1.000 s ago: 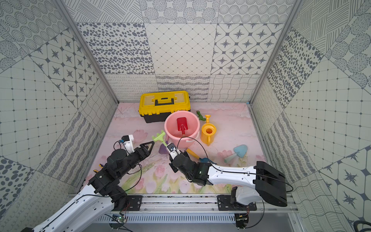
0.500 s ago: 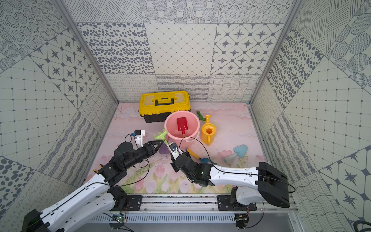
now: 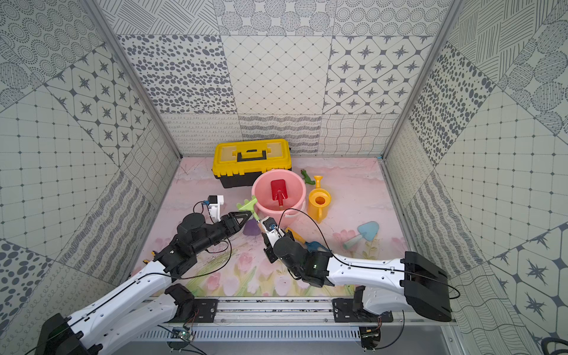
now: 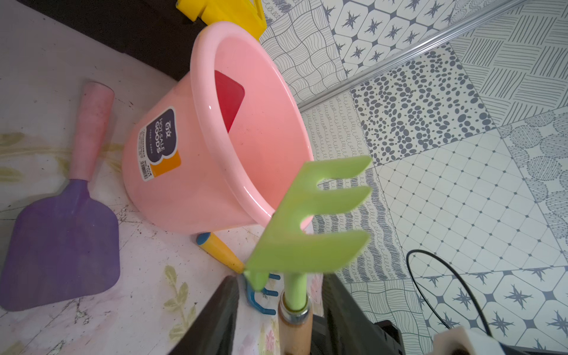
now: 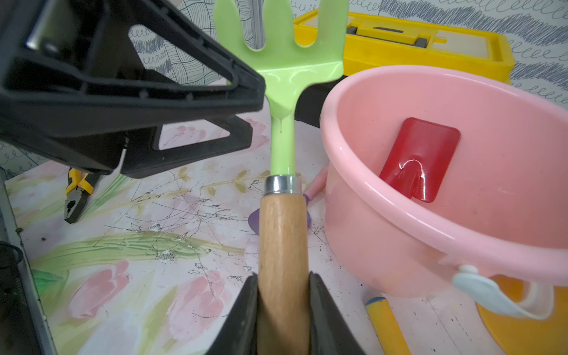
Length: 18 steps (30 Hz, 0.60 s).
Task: Organize the gardening tools
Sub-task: Pick up the gardening tool from the center of the board.
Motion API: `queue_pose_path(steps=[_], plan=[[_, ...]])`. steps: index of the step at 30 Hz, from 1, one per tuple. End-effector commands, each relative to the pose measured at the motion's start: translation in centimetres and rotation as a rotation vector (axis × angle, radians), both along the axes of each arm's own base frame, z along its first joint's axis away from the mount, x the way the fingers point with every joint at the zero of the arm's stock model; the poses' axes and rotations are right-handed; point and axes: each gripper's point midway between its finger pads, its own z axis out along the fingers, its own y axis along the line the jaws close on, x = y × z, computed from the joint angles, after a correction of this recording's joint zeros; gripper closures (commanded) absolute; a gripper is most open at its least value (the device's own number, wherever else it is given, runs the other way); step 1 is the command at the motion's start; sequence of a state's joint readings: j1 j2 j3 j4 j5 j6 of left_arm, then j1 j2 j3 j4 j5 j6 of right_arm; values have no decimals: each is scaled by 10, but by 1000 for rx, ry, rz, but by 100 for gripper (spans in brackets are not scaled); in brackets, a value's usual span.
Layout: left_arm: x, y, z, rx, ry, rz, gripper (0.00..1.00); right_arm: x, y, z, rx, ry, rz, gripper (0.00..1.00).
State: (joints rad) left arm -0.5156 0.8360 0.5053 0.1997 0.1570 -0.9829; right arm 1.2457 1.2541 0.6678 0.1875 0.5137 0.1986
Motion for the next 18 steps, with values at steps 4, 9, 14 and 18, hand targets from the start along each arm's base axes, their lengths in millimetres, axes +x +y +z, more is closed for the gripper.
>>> queue_pose_path(steps=[4, 9, 14, 18], plan=[[11, 12, 27, -61, -72, 32, 51, -7, 7, 19, 101, -22, 54, 99], [22, 17, 26, -102, -46, 36, 59, -10, 9, 19, 103, -25, 69, 99], [25, 12, 26, -125, -45, 11, 63, -10, 9, 21, 106, -29, 67, 99], [25, 11, 22, -133, -44, 5, 67, -10, 9, 21, 109, -27, 67, 99]])
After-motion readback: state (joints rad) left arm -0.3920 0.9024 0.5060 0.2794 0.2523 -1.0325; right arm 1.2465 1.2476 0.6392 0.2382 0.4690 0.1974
